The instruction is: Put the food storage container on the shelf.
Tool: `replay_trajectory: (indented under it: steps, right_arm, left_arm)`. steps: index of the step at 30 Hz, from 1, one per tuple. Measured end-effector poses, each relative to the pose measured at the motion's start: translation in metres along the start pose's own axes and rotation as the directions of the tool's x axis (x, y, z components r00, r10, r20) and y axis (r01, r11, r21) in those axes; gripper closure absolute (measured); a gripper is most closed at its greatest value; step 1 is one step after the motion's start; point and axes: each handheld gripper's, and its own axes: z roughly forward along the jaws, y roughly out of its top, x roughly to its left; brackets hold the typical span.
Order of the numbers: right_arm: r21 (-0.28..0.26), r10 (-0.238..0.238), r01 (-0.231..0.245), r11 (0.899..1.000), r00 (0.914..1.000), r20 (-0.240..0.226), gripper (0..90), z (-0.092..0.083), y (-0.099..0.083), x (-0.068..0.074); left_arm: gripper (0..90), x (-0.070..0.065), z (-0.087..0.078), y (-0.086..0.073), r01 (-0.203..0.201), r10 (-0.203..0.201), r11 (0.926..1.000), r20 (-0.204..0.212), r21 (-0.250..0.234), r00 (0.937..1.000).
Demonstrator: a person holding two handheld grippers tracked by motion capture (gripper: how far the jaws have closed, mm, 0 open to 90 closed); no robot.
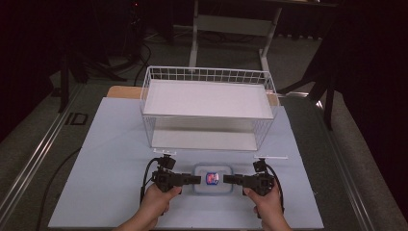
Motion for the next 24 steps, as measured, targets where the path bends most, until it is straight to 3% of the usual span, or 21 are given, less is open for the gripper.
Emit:
replay_trajectory:
  steps: [7,15,20,24]
  right_arm:
    - [-0.053,-0.028,0.029,0.998,0.9996,0.005,47.5,0.008,0.03,0.006]
    - [-0.105,-0.047,0.047,0.993,0.9989,0.004,47.4,0.022,0.05,0.002]
    - [-0.13,-0.049,0.051,0.99,0.9986,0.017,47.2,0.033,0.062,-0.006]
    - [-0.15,-0.052,0.056,0.987,0.9982,0.03,47.2,0.039,0.069,-0.01]
  left_arm:
    - [52.9,0.007,-0.01,0.026,-0.029,0.027,0.9973,-0.024,-0.067,0.9993]
    - [52.8,0.021,-0.01,0.048,-0.067,0.062,0.9933,-0.059,-0.094,0.9964]
    - [52.8,0.031,-0.006,0.056,-0.077,0.071,0.9909,-0.056,-0.11,0.9959]
    - [52.8,0.044,-0.001,0.065,-0.101,0.096,0.9839,-0.04,-0.148,0.9946]
